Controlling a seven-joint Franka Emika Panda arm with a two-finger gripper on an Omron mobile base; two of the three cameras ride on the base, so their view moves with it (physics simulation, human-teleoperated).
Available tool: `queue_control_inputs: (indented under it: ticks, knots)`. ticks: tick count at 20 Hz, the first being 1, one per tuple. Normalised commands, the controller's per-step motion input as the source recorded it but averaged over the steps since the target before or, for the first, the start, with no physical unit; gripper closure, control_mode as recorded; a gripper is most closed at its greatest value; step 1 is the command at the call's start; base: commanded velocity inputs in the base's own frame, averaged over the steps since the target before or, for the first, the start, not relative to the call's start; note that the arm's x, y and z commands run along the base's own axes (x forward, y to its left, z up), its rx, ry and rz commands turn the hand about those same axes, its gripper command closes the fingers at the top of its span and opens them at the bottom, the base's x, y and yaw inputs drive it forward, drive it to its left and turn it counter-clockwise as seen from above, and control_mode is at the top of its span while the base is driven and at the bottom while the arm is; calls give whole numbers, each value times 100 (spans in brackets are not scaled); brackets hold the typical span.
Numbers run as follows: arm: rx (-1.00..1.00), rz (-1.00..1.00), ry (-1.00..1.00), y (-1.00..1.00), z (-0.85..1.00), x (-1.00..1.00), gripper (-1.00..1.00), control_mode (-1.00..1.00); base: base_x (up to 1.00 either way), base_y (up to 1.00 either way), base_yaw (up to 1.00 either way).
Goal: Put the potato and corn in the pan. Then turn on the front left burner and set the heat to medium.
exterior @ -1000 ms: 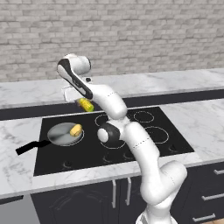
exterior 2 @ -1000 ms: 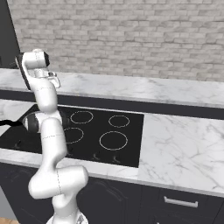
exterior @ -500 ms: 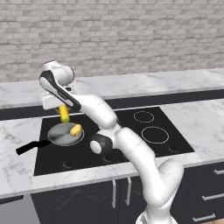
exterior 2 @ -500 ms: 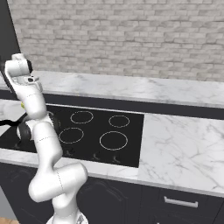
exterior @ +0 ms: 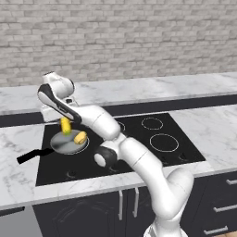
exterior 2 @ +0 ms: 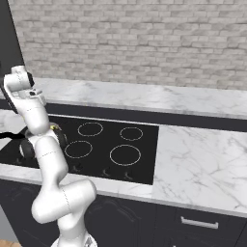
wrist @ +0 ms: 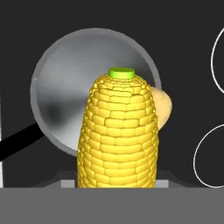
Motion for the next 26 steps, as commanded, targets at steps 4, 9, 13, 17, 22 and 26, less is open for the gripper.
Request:
queue_control_inputs:
  ticks: [4,9,13,17,22,26]
  knots:
    - [2,0,-1,1,-74,0,100,-100,0,0,0]
    - [4,0,0,0,-67,0,100,-100,0,0,0]
    - [0,0,0,0,-20,0,100,-100,0,0,0]
    - [1,0,-2,0,-19,0,100,-100,0,0,0]
    - [0,0,-7,4,-33,0,100,-100,0,0,0]
    - [1,0,-6,0,-9,10,100,-100,0,0,0]
